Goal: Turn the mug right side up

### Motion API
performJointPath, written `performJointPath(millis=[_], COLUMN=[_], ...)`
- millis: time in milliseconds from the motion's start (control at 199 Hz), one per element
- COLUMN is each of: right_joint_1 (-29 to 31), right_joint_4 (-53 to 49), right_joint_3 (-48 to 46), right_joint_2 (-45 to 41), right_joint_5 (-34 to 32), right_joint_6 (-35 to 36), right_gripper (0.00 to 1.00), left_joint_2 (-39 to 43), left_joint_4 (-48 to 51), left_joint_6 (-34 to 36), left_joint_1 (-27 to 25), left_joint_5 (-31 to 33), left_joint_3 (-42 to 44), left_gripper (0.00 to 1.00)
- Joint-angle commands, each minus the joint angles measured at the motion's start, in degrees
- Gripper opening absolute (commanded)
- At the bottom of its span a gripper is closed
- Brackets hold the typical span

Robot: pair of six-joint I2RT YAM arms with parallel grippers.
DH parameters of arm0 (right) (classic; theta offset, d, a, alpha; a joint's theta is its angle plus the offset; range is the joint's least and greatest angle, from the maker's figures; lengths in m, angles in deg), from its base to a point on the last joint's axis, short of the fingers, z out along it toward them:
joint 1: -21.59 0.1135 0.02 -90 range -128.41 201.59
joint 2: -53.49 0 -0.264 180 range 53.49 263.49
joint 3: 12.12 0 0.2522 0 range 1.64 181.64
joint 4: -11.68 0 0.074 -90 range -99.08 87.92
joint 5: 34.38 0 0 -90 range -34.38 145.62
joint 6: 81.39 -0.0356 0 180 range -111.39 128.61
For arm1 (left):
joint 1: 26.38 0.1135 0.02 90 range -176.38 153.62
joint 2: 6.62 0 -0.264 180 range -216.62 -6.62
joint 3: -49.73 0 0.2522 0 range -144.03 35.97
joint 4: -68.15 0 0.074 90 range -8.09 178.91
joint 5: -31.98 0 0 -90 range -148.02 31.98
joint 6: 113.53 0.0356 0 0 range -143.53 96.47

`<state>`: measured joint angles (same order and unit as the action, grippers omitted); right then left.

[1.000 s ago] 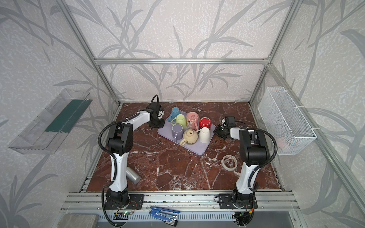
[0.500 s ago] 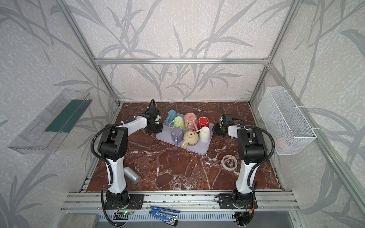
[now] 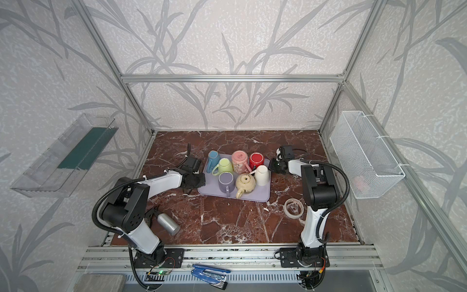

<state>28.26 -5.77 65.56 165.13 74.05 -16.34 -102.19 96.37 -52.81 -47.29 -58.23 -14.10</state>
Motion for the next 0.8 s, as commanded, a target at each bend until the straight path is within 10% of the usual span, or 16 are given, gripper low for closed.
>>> performJointPath(millis=[0,797], right_joint_1=[3.8,5.4], right_joint_4=[-8.8,-10.3], right_joint_3=[-2.8,-7.4], right_joint_2=[-1.5,-7.9], right_joint_5=[7.6,5.6], right_joint_6=[0.8,1.0], right_gripper=[0.0,0.11], left_joint_2=[3.3,13.7], left_joint_4=[-0.1,3.6], left_joint_6=[-9.3,-9.8], left_joint_1=[-2.2,-4.2], left_joint_5=[1.4,8.9], left_joint_3=[5.6,11.2], left_gripper=[0.0,0.1])
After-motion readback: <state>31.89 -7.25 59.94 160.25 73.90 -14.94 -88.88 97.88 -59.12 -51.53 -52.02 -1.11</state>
